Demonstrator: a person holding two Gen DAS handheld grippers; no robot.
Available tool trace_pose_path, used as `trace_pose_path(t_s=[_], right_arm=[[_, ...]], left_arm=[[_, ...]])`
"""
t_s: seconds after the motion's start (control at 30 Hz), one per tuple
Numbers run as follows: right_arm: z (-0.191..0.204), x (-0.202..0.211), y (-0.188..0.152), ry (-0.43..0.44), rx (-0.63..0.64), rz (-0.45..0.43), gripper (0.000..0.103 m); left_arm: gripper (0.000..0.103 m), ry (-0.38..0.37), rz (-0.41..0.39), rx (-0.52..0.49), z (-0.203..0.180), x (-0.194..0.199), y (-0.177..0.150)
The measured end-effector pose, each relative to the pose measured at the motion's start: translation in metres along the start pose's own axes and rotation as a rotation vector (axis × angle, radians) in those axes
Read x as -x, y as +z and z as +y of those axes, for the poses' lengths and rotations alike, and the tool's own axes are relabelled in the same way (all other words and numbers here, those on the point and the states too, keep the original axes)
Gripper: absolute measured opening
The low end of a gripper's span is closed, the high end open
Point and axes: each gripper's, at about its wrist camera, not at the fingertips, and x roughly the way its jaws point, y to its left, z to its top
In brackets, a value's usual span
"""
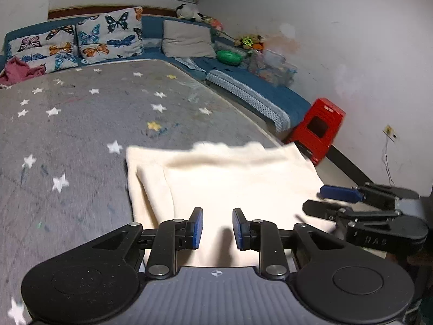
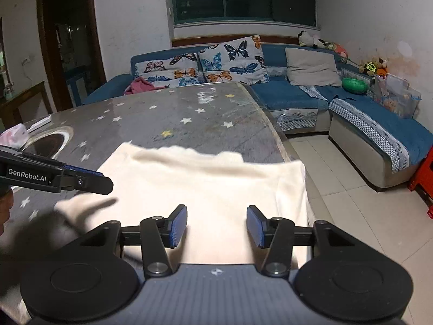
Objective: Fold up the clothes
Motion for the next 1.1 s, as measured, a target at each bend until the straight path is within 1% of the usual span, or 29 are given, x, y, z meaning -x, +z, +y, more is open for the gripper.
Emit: trace_pose_path(t_s=[0.17,0.3,0.37,0.5,0.67,0.73,0.8,0.9,0.97,1.1], right_arm=[[0.0,0.014,-0.016,-0.015,0.011,0.005,0.049],[0.001,0.024,-0.027,-0.028,0.022,0.008,0.05],[0.002,0.027,-0.026,-0.029,0.032,0.0,0.05],[-0.002,0.036,-0.024,-0.028,0.007,-0.024,0.05],[-0.007,0.028,-0.026,-0.024,-0.011,0.003,0.05],[-0.006,0.024,-0.023,-0.021,-0.013,-0.003,0.05],[-0.006,0.021,-0.019,-0.019,-0.015,-0.01,0.05],[-0.005,0.016,-0.013,-0.015,-0.018,-0.019,0.05],[-0.005,0.013,-0.009,-0.013,-0.02,-0.025,0.053],[-0.004,0.005,-0.003,-0.008,-0.025,-0.029,0.053]], left_arm=[[0.026,0.001,0.008,-0.027,-0.004,0.009,-0.02],[0.026,0.011,0.001,-0.026,-0.005,0.008,-0.02],[0.026,0.008,-0.007,-0.025,-0.007,0.014,-0.019],[0.026,0.003,-0.022,-0.024,-0.005,0.023,-0.021],[0.027,0.016,-0.009,-0.008,-0.001,0.02,-0.023],[0.032,0.019,-0.015,-0.009,-0.003,0.023,-0.022],[0.034,0.021,-0.022,-0.01,-0.004,0.026,-0.02],[0.039,0.045,-0.02,-0.002,-0.003,0.026,-0.019],[0.04,0.065,-0.008,0.008,-0.002,0.025,-0.02],[0.047,0.091,0.007,0.014,0.0,0.025,-0.022]])
